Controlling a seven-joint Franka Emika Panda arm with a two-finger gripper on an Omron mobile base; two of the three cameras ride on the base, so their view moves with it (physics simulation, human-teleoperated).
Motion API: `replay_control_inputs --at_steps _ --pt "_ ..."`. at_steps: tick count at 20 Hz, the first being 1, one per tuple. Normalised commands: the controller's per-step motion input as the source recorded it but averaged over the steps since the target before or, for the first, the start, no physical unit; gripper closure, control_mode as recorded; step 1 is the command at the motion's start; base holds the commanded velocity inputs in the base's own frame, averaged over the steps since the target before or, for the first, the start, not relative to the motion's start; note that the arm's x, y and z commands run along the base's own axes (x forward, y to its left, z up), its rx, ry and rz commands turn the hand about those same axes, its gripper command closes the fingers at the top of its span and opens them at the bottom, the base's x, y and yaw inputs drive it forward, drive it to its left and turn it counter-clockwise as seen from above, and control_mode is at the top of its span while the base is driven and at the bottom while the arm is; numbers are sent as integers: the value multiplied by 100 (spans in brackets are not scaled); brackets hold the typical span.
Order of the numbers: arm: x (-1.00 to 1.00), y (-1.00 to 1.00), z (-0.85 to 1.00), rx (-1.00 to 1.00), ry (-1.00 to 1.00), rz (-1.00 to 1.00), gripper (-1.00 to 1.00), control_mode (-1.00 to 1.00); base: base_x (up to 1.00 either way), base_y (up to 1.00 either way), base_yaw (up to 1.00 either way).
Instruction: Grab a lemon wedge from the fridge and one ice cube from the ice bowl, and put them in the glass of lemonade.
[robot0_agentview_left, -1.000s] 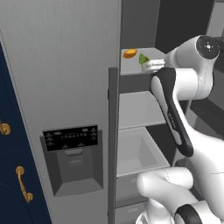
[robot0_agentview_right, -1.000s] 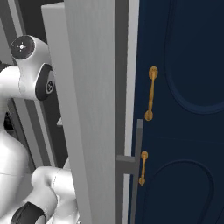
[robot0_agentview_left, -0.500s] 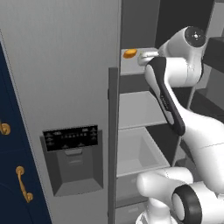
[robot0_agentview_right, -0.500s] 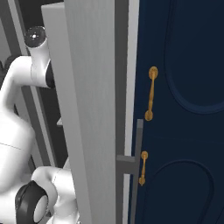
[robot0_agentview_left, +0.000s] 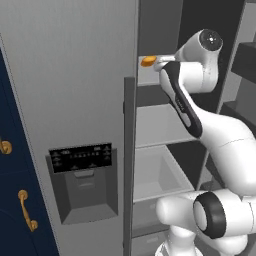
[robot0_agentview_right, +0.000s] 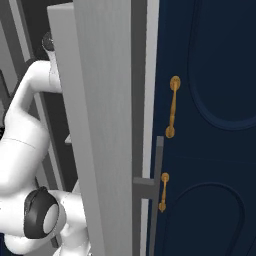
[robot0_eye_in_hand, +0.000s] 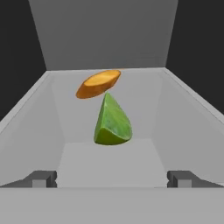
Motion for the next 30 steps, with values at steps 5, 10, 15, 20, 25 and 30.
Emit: replay_control_inputs --at_steps 5,10,15,20,25,30 --pt "40 0 -2 1 5 -6 -100 -100 0 0 0" --pt "35 0 -3 2 8 -4 -100 -100 0 0 0" --pt "41 0 -17 1 9 0 -100 -100 0 0 0" --pt "28 0 -16 0 4 0 -100 -100 0 0 0" --pt "0 -1 -8 0 4 0 -100 -100 0 0 0" --pt "-28 -7 -17 0 5 0 -100 -100 0 0 0"
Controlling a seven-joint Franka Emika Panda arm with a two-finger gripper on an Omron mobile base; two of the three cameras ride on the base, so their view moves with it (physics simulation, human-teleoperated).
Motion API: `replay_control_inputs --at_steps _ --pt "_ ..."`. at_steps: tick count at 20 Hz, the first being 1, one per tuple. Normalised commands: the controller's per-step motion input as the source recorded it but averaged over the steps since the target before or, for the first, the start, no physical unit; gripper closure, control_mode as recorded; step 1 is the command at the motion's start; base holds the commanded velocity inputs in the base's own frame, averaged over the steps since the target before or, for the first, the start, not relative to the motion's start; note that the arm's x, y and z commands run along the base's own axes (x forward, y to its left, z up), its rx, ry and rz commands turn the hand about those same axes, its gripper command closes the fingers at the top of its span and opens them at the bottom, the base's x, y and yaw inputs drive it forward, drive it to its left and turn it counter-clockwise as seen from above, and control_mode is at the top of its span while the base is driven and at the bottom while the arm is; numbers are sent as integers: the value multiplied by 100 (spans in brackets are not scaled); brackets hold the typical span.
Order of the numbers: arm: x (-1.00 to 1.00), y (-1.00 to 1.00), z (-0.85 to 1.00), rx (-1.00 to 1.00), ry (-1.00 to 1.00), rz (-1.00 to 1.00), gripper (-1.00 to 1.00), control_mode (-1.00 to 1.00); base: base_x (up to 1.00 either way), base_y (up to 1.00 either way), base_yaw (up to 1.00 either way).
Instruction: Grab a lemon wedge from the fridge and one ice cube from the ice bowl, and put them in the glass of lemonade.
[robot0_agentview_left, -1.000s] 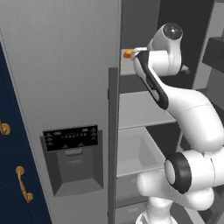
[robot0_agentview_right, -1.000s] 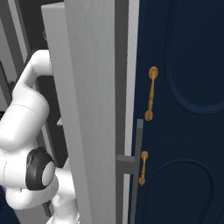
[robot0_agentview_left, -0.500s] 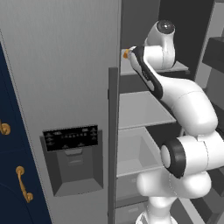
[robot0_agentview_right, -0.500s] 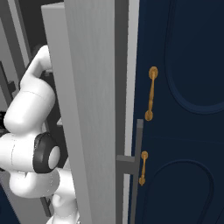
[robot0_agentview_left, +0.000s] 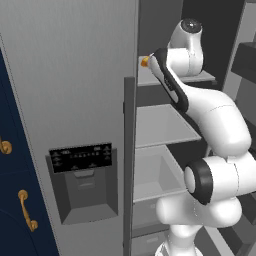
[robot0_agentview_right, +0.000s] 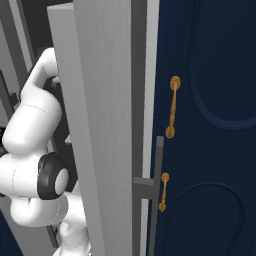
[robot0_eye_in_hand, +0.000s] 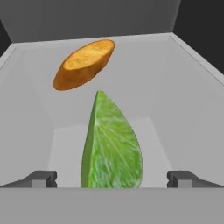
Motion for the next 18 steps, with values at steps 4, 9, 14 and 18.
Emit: replay_control_inputs --at_steps 4,9,14,18 --pt "-2 -4 -24 0 4 -1 -100 -100 0 0 0" --pt "2 0 -17 0 1 -2 -100 -100 0 0 0" --pt "23 0 -6 0 0 -2 -100 -100 0 0 0" --pt "39 0 -7 0 0 -3 -100 -100 0 0 0"
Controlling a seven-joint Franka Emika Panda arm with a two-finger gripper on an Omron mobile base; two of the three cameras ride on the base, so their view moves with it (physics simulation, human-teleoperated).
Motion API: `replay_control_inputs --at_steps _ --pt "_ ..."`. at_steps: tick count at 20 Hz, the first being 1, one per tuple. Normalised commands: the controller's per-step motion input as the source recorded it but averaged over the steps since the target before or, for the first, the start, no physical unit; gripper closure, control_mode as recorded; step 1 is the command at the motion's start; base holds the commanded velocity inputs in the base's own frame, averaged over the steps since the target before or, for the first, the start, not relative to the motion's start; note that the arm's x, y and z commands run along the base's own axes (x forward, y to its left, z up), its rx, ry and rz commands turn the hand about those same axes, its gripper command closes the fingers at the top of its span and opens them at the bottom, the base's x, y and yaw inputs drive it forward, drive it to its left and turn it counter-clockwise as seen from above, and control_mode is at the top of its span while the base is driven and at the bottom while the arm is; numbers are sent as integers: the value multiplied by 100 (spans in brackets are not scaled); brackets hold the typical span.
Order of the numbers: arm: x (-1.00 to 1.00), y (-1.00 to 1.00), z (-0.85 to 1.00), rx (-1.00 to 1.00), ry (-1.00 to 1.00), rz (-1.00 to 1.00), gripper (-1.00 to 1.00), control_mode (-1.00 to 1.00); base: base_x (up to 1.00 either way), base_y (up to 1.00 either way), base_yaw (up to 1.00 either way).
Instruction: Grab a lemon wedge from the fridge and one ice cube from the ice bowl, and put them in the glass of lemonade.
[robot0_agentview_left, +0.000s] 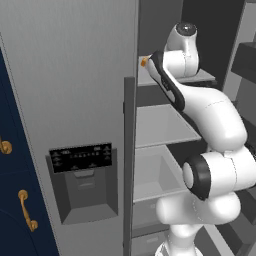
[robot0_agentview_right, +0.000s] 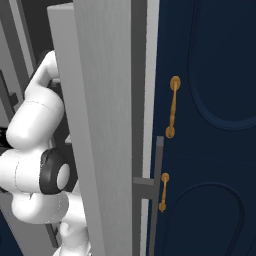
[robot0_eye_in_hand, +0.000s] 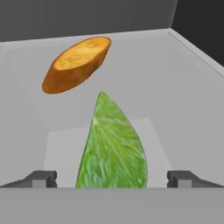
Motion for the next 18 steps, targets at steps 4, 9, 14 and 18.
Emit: replay_control_inputs --at_steps 4,9,14,18 --pt "27 0 -14 0 0 -2 -100 -100 0 0 0" --pt "2 0 -26 0 2 -4 -100 -100 0 0 0" --pt "0 -1 -33 0 5 -5 100 -100 0 0 0" --pt "0 -6 -24 0 1 -4 100 -100 0 0 0"
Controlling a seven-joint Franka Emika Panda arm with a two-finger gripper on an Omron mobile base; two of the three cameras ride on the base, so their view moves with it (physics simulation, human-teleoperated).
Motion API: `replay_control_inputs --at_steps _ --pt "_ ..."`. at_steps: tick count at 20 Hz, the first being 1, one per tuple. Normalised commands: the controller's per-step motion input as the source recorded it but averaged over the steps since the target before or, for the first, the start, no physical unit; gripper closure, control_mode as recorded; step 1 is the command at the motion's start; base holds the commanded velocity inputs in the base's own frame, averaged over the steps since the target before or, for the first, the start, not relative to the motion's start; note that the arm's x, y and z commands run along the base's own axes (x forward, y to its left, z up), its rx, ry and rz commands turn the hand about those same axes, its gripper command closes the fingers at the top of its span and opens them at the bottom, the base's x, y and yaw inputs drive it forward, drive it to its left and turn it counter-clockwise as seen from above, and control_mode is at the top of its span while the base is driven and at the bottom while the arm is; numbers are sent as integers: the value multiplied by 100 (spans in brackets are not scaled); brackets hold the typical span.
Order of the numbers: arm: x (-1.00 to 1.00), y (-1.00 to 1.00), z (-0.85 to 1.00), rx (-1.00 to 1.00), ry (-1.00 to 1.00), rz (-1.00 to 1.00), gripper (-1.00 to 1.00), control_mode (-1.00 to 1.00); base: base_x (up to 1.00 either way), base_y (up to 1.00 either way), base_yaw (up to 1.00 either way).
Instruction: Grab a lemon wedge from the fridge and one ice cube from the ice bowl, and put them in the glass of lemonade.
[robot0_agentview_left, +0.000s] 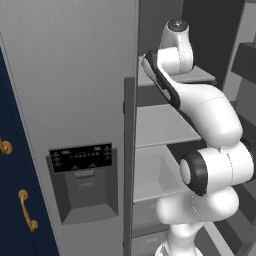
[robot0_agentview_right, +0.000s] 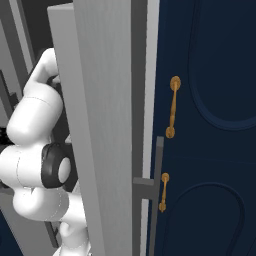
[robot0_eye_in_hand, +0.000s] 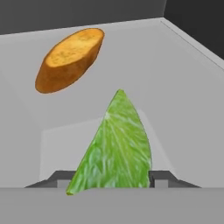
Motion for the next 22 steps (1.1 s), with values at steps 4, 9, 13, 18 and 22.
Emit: replay_control_inputs --at_steps 4,9,13,18,22 --pt "0 -3 -11 0 0 -2 100 -100 0 0 0" --pt "6 0 -6 0 0 0 100 -100 0 0 0" --pt "-62 0 -4 0 0 0 100 -100 0 0 0" --pt "-100 -7 0 0 0 0 100 -100 0 0 0" --pt "-100 -6 -8 0 0 3 100 -100 0 0 0"
